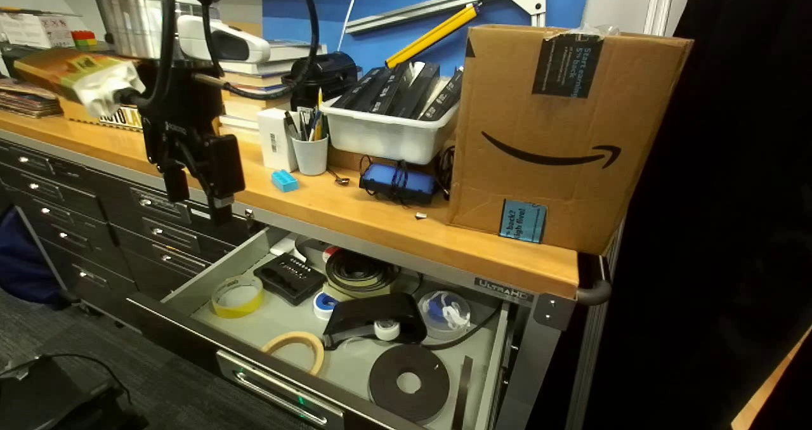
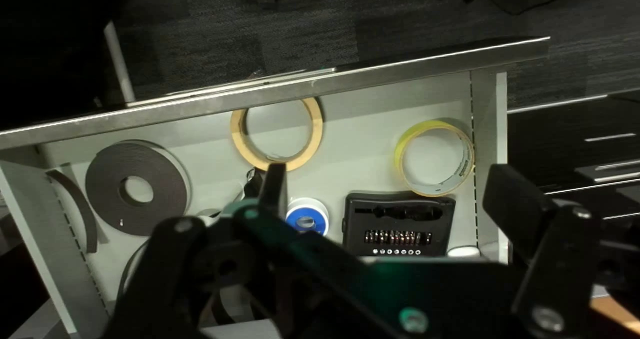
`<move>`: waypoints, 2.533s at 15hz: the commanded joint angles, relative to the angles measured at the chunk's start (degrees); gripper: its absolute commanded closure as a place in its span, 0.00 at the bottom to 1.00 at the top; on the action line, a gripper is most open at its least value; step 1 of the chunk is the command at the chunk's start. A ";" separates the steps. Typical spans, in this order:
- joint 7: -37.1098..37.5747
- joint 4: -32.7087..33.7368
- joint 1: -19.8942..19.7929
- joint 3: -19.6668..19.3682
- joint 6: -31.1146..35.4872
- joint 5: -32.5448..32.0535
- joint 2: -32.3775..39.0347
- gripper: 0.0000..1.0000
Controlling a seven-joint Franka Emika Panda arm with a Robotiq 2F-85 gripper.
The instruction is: Pick up the light blue object from the base top, put it in the open drawer and close it
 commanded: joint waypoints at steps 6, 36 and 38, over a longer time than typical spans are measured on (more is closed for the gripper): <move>0.39 8.53 4.14 2.60 17.57 0.84 15.47 0.00; -6.24 35.98 9.25 7.98 16.38 0.82 47.75 0.34; -5.73 35.18 9.61 7.77 18.17 0.23 47.01 0.51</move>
